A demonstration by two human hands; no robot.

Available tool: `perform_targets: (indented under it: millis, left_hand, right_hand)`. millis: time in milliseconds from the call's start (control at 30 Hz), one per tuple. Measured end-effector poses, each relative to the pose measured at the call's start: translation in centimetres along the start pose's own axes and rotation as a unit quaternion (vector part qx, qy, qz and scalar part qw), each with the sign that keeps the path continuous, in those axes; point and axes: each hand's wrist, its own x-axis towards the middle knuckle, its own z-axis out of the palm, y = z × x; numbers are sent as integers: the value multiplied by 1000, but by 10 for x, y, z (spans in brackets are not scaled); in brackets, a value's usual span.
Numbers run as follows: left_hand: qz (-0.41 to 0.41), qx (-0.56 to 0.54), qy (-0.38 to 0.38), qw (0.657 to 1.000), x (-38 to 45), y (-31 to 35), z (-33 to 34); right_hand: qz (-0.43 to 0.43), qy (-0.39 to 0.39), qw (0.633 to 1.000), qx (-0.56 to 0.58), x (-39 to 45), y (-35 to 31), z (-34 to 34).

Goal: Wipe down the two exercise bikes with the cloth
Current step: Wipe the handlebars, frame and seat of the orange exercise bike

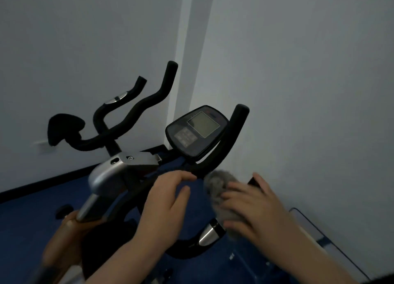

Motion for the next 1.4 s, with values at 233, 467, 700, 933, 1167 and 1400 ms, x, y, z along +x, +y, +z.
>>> perform_targets:
  millis: [233, 467, 700, 933, 1167, 1400]
  left_hand:
    - [-96, -41, 27, 994, -26, 6, 25]
    - [-137, -10, 108, 985, -56, 18, 51]
    - [-110, 31, 164, 980, -54, 35, 77]
    - [-172, 132, 142, 966, -29, 42, 106]
    - [-180, 223, 183, 940, -39, 39, 109]
    - [-165, 351, 153, 909, -47, 30, 103]
  right_hand:
    - [-113, 48, 992, 8, -13, 6, 41]
    - [-156, 167, 973, 26, -20, 37, 62]
    - [-160, 267, 944, 108, -4, 83, 32]
    - [205, 300, 775, 517, -21, 85, 28]
    - [302, 261, 571, 718, -13, 10, 53]
    - [253, 270, 608, 702, -13, -2, 60]
